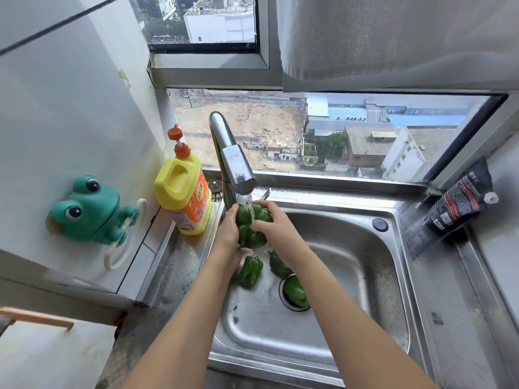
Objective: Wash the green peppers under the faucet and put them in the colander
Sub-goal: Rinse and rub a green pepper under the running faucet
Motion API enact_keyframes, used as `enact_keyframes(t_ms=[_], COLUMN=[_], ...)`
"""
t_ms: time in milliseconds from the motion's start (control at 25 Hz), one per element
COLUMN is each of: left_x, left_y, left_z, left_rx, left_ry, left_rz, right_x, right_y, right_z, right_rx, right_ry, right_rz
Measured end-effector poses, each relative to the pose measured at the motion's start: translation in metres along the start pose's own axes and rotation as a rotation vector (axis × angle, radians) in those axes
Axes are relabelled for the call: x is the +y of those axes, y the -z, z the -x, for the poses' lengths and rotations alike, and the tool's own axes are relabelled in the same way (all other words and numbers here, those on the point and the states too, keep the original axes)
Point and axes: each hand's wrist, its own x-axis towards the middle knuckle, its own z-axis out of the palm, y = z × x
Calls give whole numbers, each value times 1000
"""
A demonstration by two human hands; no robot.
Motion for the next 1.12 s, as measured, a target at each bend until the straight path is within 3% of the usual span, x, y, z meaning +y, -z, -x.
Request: enact_keyframes(t_ms=[80,160,320,400,520,600,680,760,800,840,920,1000,1080,1120], left_x=[9,10,-1,-6,-16,-25,-29,-30,-29,-27,-21,-16,-13,-12], left_y=[2,2,0,-1,-11,-19,-20,-17,-16,-16,-17,-17,-16,-14], left_z=[5,6,2,-2,-2,-2,2,0,-2,-3,-1,3,6,4], left_rx=[-84,-96,-43,-28,-68,-85,-84,-17,46,89,100,55,66,116], left_ry=[247,340,411,444,368,224,119,6,-72,-163,-311,-424,-549,-590], left_rz=[36,142,269,306,324,307,332,249,144,36,-101,-126,-153,-199], right_x=[3,6,6,8,4,-6,-9,-1,3,0,-12,-24,-24,-16], right_y=[10,12,10,4,-9,-14,-17,-15,-13,-11,-6,2,4,3], right_z=[2,4,6,7,1,-8,-12,-11,-13,-13,-18,-15,-7,-6], right_rx=[-102,-107,21,184,423,431,388,391,413,419,364,171,-11,-41], right_ry=[87,166,261,338,310,206,397,674,675,557,124,-295,-490,-508], right_rz=[151,284,471,690,1037,1163,1174,1091,976,799,342,-206,-591,-663])
